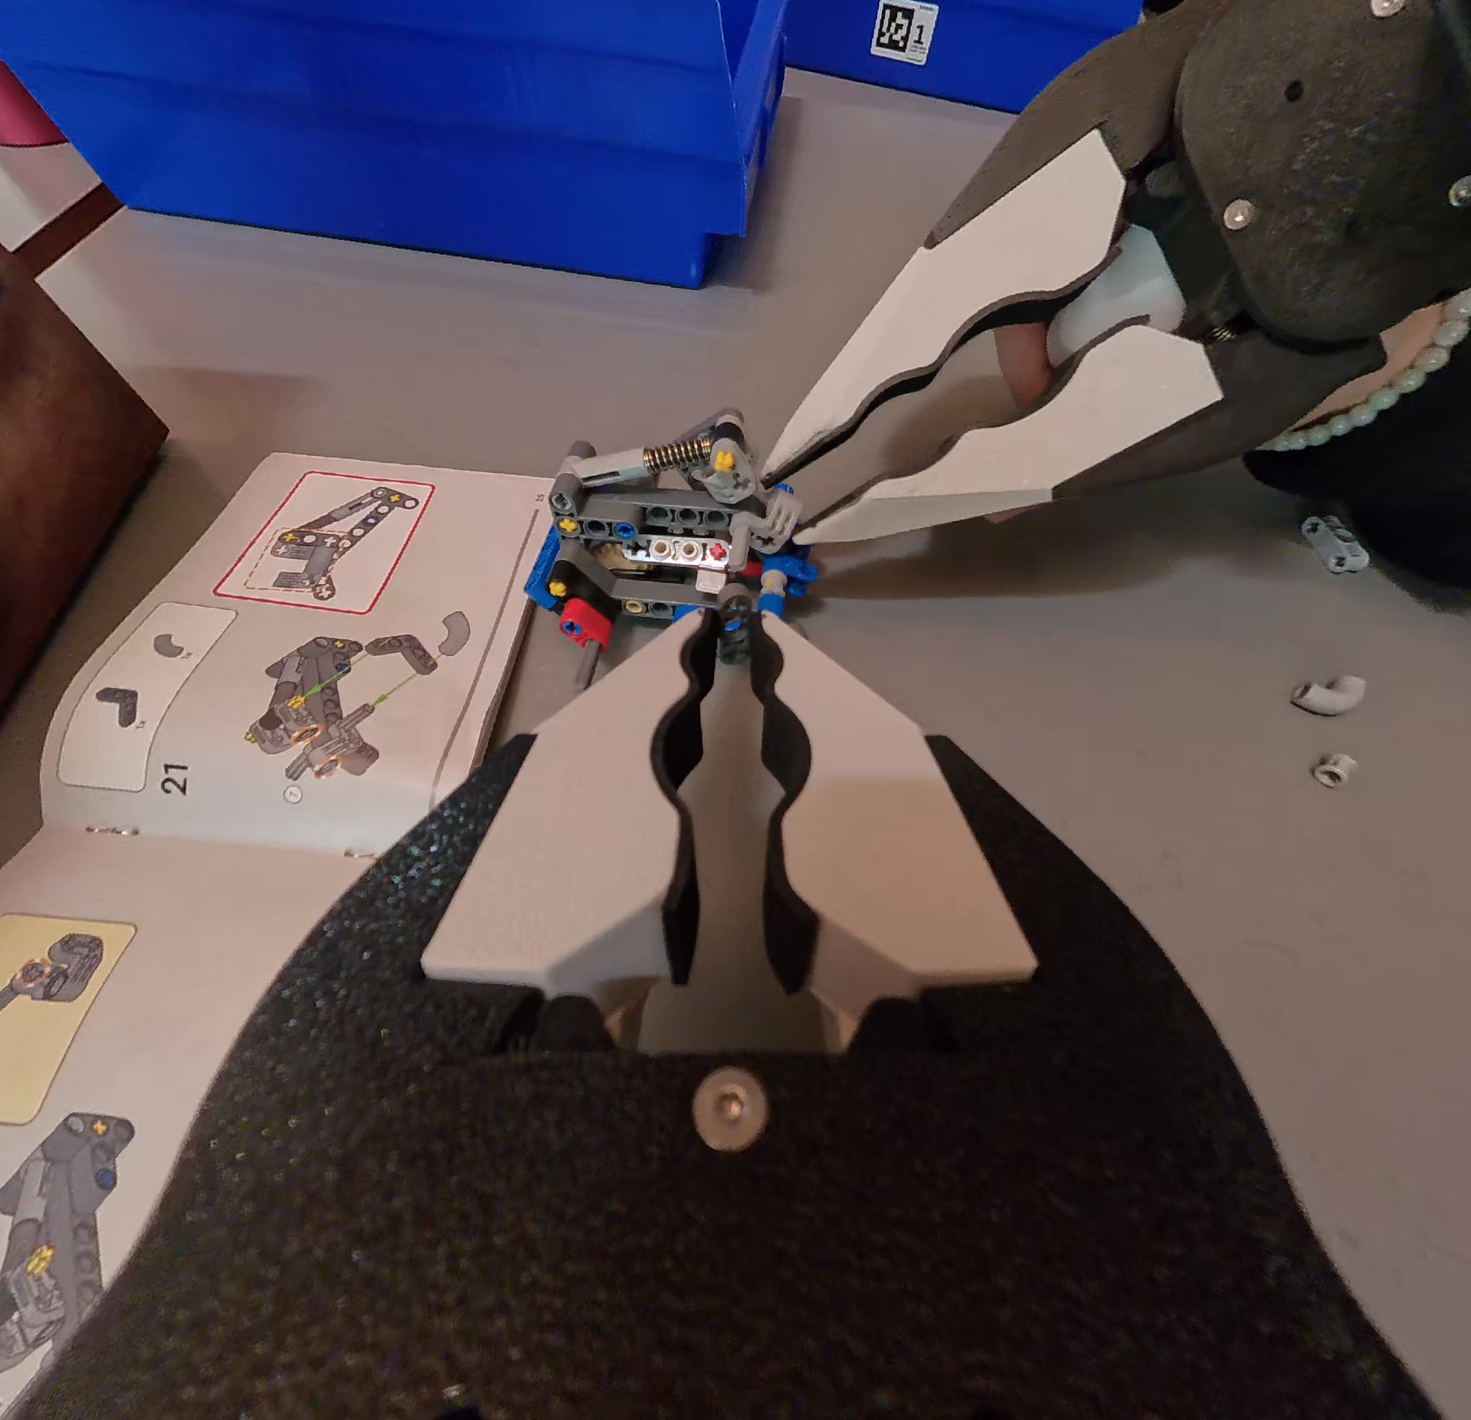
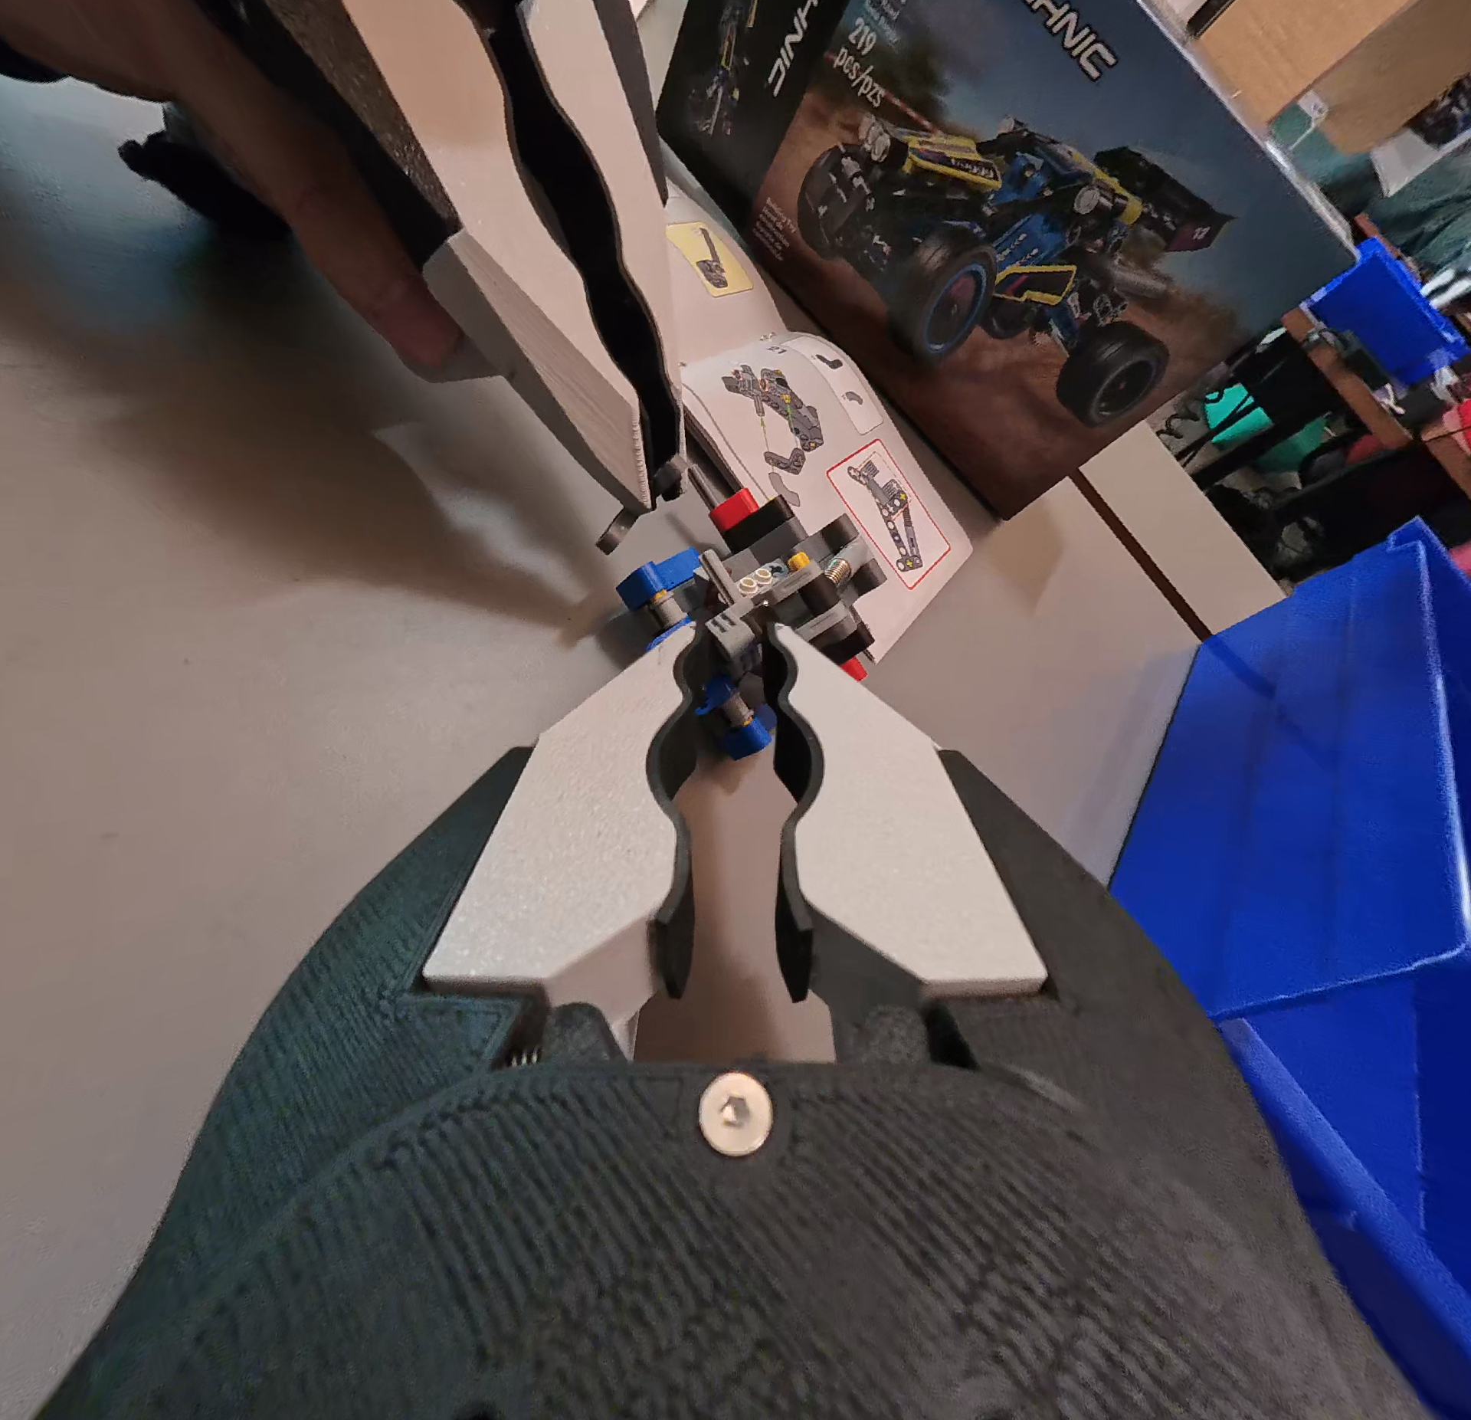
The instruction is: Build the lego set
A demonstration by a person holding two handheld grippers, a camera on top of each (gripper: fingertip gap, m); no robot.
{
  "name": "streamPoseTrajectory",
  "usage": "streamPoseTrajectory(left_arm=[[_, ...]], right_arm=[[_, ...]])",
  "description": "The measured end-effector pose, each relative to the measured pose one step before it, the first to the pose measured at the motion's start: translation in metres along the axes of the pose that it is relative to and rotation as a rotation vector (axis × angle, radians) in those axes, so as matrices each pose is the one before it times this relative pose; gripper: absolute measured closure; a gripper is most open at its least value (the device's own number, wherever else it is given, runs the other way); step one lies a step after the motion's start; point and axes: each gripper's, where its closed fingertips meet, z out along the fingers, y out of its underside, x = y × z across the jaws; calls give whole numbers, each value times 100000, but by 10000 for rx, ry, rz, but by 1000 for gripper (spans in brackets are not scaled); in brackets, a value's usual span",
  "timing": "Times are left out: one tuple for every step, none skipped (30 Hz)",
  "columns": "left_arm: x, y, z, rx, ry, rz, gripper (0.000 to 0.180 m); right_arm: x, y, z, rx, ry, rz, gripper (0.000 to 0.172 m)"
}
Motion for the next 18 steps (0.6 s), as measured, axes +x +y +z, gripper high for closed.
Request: streamPoseTrajectory(left_arm=[[-4, -1, -1, 0, 7, -13, 176], [-7, 2, -5, 0, 0, -9, 176], [0, 0, 9, -4, 3, -1, 176], [2, 18, 6, -10, -1, 1, 176], [-1, 5, 3, -7, -1, 6, 176], [13, 3, 8, -6, 1, 9, 176], [3, 14, 8, -6, 2, 5, 176], [4, 4, -2, -3, 4, 2, 176], [7, 0, 0, 0, 5, 0, 176], [4, -3, -5, 5, 5, -2, 176], [7, -7, 6, 3, 10, -2, 176], [15, 2, -7, 2, 13, -1, 176], [22, 1, -1, -1, 15, 0, 176], [7, -2, 1, 1, 4, -1, 176], [8, -2, -5, 4, 7, -2, 176], [24, 0, -6, 3, 17, -7, 176], [11, -6, -13, 11, 17, -12, 176], [10, -38, -25, 25, 25, -19, 176]], right_arm=[[-15, -39, 13, 24, -58, -19, 162], [-11, -57, 10, 46, -60, 6, 162], [-1, -43, 16, 42, -43, -4, 163], [-5, 9, 12, 2, -43, -5, 163], [-17, 31, -4, -10, -46, -22, 163], [5, 7, -15, 9, -20, -32, 164], [-15, 21, -13, 4, -16, -1, 164], [-61, -8, -7, 19, -37, 28, 165], [-75, -59, 12, 54, -42, 27, 165], [-37, -88, -1, 67, -6, 15, 165], [-50, -84, -8, 53, -15, -17, 165], [-73, -54, -11, 17, -33, -35, 165], [-55, -47, -29, 20, -17, -32, 166], [-86, -34, -16, 27, -35, -20, 166], [-101, -44, -21, 39, -43, 15, 166], [-98, -52, -45, 50, -41, 23, 166], [-107, -95, -71, 64, -36, -1, 166], [-129, -70, -69, 51, -33, 7, 166]])
